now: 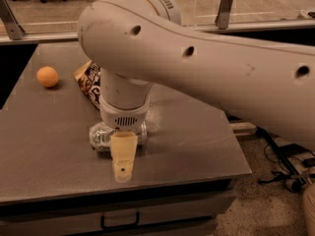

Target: Knock 7up can over

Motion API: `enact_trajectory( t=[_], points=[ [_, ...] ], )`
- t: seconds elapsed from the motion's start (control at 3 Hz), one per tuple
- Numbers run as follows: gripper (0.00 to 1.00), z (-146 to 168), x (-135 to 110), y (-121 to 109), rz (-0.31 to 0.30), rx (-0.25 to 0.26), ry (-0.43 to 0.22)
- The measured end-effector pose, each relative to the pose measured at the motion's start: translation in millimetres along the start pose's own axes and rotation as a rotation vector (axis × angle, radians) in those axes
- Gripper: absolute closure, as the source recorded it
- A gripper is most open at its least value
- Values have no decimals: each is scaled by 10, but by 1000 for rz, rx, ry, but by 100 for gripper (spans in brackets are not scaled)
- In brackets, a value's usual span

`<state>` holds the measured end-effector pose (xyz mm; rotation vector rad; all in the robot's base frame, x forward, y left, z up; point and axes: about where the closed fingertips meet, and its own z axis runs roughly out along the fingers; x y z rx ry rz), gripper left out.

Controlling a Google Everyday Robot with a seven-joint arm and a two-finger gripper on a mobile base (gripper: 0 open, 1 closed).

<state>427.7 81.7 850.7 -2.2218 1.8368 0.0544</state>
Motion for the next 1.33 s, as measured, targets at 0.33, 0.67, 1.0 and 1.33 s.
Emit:
enact_trajectory(
  t=[0.33, 0.67, 1.0, 1.33],
  points=[
    [0, -8, 1, 2, 11, 6, -11],
    [0, -75, 115, -11, 58, 27, -92],
    [0, -394, 525, -100, 171, 138, -240],
    [0, -831, 941, -194, 313, 294, -320]
  ],
)
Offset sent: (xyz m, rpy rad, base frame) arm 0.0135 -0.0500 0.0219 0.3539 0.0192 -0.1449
